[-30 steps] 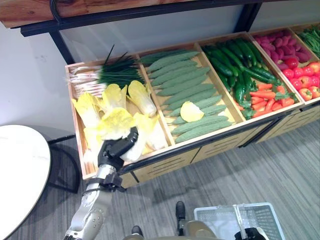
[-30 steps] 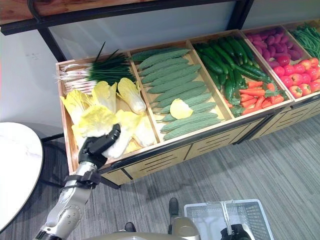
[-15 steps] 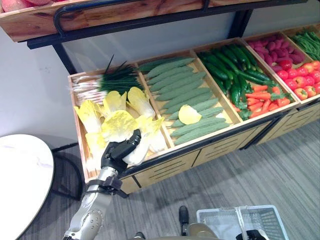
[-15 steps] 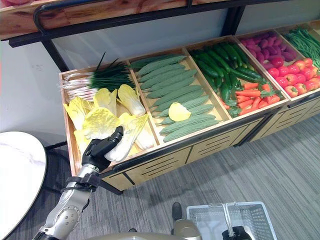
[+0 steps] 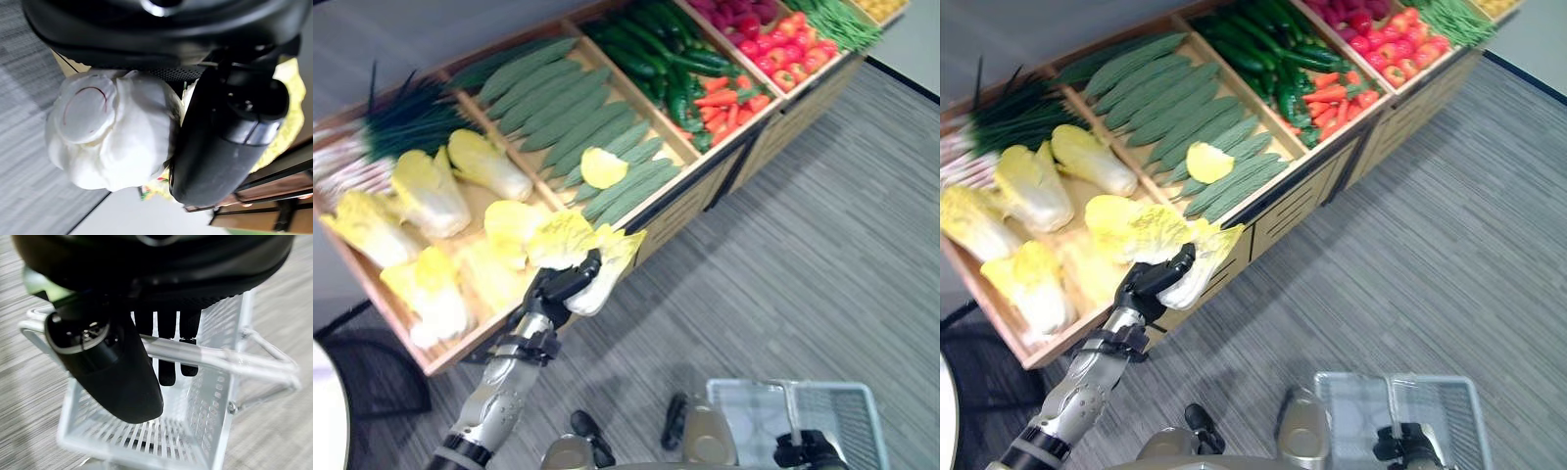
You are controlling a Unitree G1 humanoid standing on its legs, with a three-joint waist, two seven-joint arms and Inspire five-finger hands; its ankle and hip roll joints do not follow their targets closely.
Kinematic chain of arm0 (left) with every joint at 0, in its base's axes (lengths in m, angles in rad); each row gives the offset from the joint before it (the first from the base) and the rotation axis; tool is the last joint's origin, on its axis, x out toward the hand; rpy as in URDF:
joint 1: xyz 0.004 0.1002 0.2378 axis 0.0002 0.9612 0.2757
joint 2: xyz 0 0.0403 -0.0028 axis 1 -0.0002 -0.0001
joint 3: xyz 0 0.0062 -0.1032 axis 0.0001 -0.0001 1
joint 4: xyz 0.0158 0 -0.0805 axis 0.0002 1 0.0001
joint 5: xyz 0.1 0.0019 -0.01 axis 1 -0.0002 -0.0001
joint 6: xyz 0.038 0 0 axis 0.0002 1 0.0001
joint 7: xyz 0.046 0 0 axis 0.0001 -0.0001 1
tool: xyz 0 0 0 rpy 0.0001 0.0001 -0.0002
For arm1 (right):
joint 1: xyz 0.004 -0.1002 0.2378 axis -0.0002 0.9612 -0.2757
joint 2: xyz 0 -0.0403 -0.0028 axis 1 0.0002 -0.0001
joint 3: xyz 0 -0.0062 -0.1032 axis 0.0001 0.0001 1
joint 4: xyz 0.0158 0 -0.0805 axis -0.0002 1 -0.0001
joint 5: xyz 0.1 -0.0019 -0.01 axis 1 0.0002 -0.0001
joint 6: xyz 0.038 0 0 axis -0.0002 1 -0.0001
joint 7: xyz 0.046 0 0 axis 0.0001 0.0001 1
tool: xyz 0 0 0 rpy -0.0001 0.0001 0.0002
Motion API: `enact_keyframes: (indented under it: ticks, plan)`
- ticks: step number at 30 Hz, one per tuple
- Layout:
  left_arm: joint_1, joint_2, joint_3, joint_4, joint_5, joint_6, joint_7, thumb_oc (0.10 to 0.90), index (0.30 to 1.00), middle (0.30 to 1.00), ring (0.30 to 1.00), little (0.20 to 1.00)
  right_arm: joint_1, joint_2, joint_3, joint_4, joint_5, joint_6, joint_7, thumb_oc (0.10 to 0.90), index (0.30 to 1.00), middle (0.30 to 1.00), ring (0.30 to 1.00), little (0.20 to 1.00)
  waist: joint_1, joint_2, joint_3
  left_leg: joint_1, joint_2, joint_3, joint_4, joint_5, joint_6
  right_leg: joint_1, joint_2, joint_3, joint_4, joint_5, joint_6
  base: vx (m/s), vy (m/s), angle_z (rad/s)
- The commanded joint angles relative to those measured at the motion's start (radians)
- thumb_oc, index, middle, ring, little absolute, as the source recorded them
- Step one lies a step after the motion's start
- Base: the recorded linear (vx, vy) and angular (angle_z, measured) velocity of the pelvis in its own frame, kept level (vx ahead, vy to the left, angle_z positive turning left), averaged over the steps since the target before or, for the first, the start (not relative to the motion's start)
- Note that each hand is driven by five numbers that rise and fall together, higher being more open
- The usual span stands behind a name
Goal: Get the vegetables into the basket
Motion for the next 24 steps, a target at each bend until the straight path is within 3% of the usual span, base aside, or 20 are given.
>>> enact_keyframes:
  ticks: [1,3,5,7,11,16,23,24]
  plan:
    - [-0.015,-0.018,0.072,-0.196,0.037,-0.067,-0.082,0.400,0.300,0.300,0.300,0.300,0.025,-0.041,0.065,-0.009,-0.020,-0.030,-0.020,0.400,0.300,0.300,0.300,0.300,0.012,-0.017,-0.112,-0.056,-0.003,-0.069,-0.031,0.027,-0.026,0.125,-0.090,0.068,-0.108,0.200,0.105,-0.11,-0.063,-1.13]
    - [-0.005,-0.017,0.086,-0.193,0.039,-0.066,-0.099,0.400,0.300,0.300,0.300,0.300,0.025,-0.038,0.073,-0.020,-0.021,-0.039,-0.023,0.400,0.300,0.300,0.300,0.300,0.030,-0.039,-0.131,-0.065,-0.001,-0.011,-0.038,0.051,-0.039,0.165,-0.048,0.030,-0.210,0.177,0.109,-0.07,-0.090,-1.72]
    - [-0.004,-0.019,0.090,-0.193,0.038,-0.067,-0.101,0.400,0.300,0.300,0.300,0.300,0.026,-0.034,0.070,-0.019,-0.016,-0.041,-0.022,0.400,0.300,0.300,0.300,0.300,0.030,-0.043,-0.133,-0.069,0.008,0.007,-0.028,0.059,-0.047,0.172,-0.032,0.012,-0.253,0.151,0.105,-0.05,-0.167,-0.85]
    - [-0.014,-0.024,0.080,-0.187,0.025,-0.071,-0.107,0.400,0.300,0.300,0.300,0.300,0.041,-0.035,0.058,-0.021,-0.005,-0.045,-0.024,0.400,0.300,0.300,0.300,0.300,0.019,-0.036,-0.129,-0.082,0.038,0.011,-0.012,0.083,-0.073,0.190,0.012,-0.003,-0.312,0.090,0.078,-0.04,-0.268,-0.20]
    - [-0.021,-0.026,0.070,-0.190,0.015,-0.071,-0.113,0.400,0.300,0.300,0.300,0.300,0.051,-0.041,0.050,-0.022,-0.001,-0.046,-0.025,0.400,0.300,0.300,0.300,0.300,0.010,-0.029,-0.121,-0.094,0.064,0.009,0.005,0.103,-0.092,0.198,0.037,-0.012,-0.332,0.055,0.061,-0.03,-0.147,-0.11]
    - [-0.053,-0.031,0.021,-0.185,-0.016,-0.061,-0.131,0.400,0.300,0.300,0.300,0.300,0.079,-0.057,0.016,-0.015,0.030,-0.045,-0.039,0.400,0.300,0.300,0.300,0.300,-0.026,-0.014,-0.084,-0.132,0.152,0.014,0.076,0.150,-0.146,0.206,0.092,0.009,-0.363,0.011,0.028,-0.06,-0.213,-0.07]
    - [-0.090,-0.035,-0.025,-0.177,-0.030,-0.058,-0.134,0.400,0.300,0.300,0.300,0.300,0.091,-0.073,-0.003,-0.013,0.044,-0.044,-0.050,0.400,0.300,0.300,0.300,0.300,-0.059,0.013,-0.066,-0.137,0.196,0.016,0.122,0.172,-0.177,0.190,0.116,0.055,-0.333,-0.017,-0.004,-0.02,-0.134,-0.10]
    - [-0.103,-0.040,-0.031,-0.164,-0.025,-0.063,-0.138,0.400,0.300,0.300,0.300,0.300,0.092,-0.077,-0.006,-0.011,0.053,-0.049,-0.050,0.400,0.300,0.300,0.300,0.300,-0.061,0.014,-0.054,-0.146,0.236,-0.028,0.183,0.211,-0.212,0.194,0.145,0.098,-0.337,-0.030,-0.025,0.02,-0.213,-0.07]
